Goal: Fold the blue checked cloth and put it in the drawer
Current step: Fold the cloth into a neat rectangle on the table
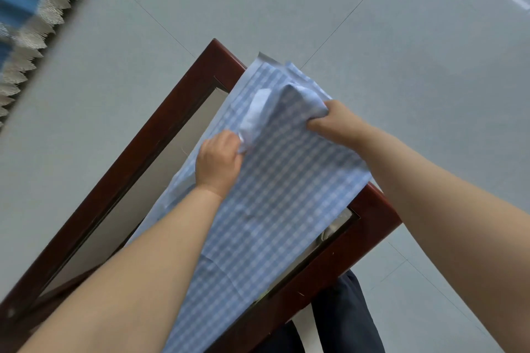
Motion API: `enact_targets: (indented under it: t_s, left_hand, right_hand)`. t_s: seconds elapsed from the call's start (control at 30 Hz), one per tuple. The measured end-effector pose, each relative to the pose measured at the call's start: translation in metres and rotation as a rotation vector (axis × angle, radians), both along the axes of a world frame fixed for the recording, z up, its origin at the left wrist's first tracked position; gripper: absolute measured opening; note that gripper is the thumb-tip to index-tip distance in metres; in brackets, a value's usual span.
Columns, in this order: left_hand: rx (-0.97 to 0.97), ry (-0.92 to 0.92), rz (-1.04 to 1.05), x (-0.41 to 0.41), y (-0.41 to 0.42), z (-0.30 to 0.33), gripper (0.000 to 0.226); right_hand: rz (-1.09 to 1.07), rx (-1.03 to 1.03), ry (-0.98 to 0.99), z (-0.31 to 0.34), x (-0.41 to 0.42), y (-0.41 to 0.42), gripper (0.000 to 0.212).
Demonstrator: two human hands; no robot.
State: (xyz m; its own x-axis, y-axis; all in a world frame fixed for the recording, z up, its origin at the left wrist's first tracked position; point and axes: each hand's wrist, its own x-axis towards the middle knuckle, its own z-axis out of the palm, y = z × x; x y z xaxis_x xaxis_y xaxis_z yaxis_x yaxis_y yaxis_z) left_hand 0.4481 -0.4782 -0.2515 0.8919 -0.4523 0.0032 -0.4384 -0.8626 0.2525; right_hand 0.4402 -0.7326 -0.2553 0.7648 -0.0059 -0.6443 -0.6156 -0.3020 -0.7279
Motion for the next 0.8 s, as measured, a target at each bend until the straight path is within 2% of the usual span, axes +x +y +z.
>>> enact_targets:
  t_s: [0.1, 0.2, 0.27, 0.33, 0.4, 0.43, 0.53, 0.63, 0.67, 0.77, 0.8]
  left_hand:
    - [-0.056, -0.107, -0.304, -0.027, 0.014, -0.007, 0.029]
    - [-0.067, -0.063, -0.391, -0.039, 0.017, -0.011, 0.023]
    - [-0.060, 0.014, -0.239, -0.032, 0.011, -0.011, 0.013]
    - [-0.074, 0.160, 0.143, -0.015, 0.003, -0.012, 0.013]
    - [-0.113, 0.376, 0.526, 0.008, -0.001, -0.016, 0.020]
    - [-0.122, 0.475, 0.638, 0.020, -0.003, -0.019, 0.022]
    - [-0.019, 0.601, 0.672, 0.043, -0.005, -0.024, 0.026]
    - [0.037, 0.608, 0.601, 0.053, 0.000, -0.022, 0.023]
    - [0.036, 0.612, 0.579, 0.057, 0.001, -0.019, 0.024]
    - [0.124, 0.637, 0.481, 0.064, 0.001, -0.014, 0.029]
    - [0.122, 0.668, 0.460, 0.066, 0.001, -0.014, 0.032]
  right_hand:
    - [-0.026, -0.057, -0.098, -0.001, -0.022, -0.005, 0.026]
    - [0.070, -0.169, -0.095, -0.017, -0.029, -0.012, 0.017]
    - [0.140, -0.215, -0.106, -0.027, -0.020, -0.014, 0.032]
    - [0.100, -0.153, -0.092, -0.033, -0.005, -0.012, 0.041]
    - [0.097, -0.094, -0.077, -0.035, 0.010, -0.008, 0.036]
    - [0.115, -0.108, -0.084, -0.037, 0.015, -0.005, 0.032]
    - [0.100, -0.169, -0.121, -0.037, 0.024, 0.003, 0.036]
    - [-0.012, -0.118, -0.102, -0.040, 0.025, 0.009, 0.062]
    - [-0.021, -0.153, -0.098, -0.042, 0.025, 0.010, 0.064]
    - [0.083, -0.357, -0.110, -0.046, 0.024, 0.011, 0.048]
    - [0.105, -0.359, -0.118, -0.047, 0.024, 0.011, 0.047]
